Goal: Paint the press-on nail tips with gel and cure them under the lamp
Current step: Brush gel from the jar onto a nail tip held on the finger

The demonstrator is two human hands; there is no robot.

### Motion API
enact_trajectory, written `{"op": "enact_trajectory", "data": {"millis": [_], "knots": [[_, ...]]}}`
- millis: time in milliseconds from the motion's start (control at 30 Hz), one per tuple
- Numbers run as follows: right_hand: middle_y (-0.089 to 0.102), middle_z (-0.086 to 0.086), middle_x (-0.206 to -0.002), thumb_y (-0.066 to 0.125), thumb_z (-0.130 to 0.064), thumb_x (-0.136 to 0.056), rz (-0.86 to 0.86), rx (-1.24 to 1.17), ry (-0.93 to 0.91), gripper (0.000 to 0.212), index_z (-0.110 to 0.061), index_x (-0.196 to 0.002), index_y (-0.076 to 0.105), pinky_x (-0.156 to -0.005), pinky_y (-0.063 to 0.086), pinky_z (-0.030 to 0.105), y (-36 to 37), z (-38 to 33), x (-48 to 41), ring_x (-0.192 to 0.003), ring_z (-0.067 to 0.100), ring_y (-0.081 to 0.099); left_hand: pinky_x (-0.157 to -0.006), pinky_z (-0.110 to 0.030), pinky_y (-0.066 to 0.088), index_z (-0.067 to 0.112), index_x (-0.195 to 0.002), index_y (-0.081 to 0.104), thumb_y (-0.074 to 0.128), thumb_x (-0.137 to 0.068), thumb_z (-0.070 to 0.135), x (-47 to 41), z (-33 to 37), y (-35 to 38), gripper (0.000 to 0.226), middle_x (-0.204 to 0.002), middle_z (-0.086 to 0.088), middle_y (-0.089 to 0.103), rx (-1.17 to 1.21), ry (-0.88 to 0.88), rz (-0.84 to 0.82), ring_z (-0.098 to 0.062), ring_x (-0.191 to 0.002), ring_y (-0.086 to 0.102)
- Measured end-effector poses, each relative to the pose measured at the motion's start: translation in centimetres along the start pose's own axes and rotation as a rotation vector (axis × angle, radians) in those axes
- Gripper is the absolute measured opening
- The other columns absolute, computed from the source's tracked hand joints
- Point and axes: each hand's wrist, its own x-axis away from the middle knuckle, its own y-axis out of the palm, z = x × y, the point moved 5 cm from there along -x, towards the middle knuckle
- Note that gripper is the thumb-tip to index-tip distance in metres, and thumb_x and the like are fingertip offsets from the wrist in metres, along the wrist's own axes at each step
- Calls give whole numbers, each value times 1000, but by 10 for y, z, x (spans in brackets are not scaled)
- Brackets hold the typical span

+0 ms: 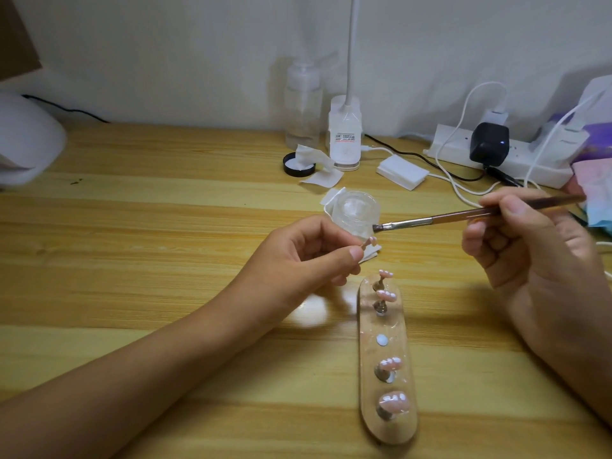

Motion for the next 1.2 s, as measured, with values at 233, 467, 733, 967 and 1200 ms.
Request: {"op": "enact_trajectory", "data": {"millis": [233,467,733,967,1200], "knots": [[68,-4,-70,47,-14,-98,-12,73,-23,31,-26,-85,73,-66,53,19,0,3,1,-68,8,65,-62,-16,48,15,-82,65,67,-81,14,-1,-3,-2,2,-70,4,68,5,-10,5,-6,-65,61],[66,-5,-72,48,-14,-97,30,118,-76,28,-26,-86,71,-66,53,20,-6,2,2,-69,9,64,-63,-16,48,14,-83,63,65,-81,14,0,-3,-2,3,-72,2,69,34,-13,1,-7,-67,63],[67,-6,-69,49,-16,-94,-44,5,-44,28,-27,-83,73,-67,54,19,1,2,1,-68,7,65,-65,-16,50,28,-76,72,68,-81,12,1,-1,-1,16,-78,-3,73,58,-21,-15,-8,-74,68],[68,-2,-77,62,-27,-93,-1,112,-79,9,-25,-91,70,-71,54,22,0,2,2,-75,12,66,-69,-17,52,24,-79,70,71,-77,17,1,0,1,8,-85,-8,76,110,-32,-23,-11,-79,70],[68,-5,-73,50,-17,-96,106,69,-53,25,-25,-85,71,-68,54,20,-9,3,-1,-71,8,65,-72,-17,52,19,-87,59,71,-80,18,3,4,0,14,-100,-8,76,128,9,-20,-14,-91,72]]}}
